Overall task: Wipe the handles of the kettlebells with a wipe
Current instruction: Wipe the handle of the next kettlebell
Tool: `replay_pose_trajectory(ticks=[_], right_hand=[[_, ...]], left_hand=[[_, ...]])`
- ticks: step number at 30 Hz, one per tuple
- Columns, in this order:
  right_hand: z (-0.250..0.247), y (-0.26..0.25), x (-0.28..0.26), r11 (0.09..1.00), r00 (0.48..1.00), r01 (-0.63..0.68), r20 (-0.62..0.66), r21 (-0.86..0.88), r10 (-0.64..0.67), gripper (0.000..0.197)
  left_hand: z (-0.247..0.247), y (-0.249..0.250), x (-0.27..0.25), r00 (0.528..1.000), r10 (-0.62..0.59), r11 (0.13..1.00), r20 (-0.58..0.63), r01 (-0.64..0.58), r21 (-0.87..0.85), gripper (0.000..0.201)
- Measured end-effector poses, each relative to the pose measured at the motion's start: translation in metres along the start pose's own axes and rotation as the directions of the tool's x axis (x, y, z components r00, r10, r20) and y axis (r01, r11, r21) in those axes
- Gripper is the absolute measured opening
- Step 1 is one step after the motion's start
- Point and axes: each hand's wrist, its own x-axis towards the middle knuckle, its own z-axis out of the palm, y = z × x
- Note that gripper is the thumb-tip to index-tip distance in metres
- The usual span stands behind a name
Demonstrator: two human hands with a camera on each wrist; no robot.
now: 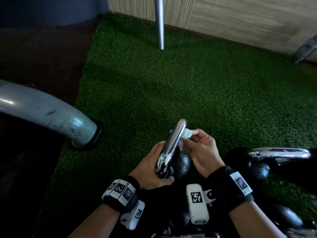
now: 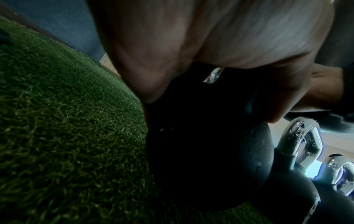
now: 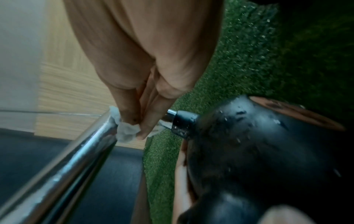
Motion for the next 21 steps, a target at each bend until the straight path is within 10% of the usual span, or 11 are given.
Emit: replay_pose_trajectory(ticks=[11,21], right_hand=[[0.008,-0.013,0.013,0.726,0.907,0.124,-0.22,-0.677,-0.36,0.024],[0.018,-0.007,0.01,0.597,0.888,-0.022,-0.29,-0.802,-0.356,0.01]], left_hand=[[-0.002,-0.001,-0.002,0.998,-0.062,0.998,0.021,0.062,0.013,0.091],[-0.001,0.007,0.003,0.999,0.027,0.996,0.039,-0.031,0.083,0.108]])
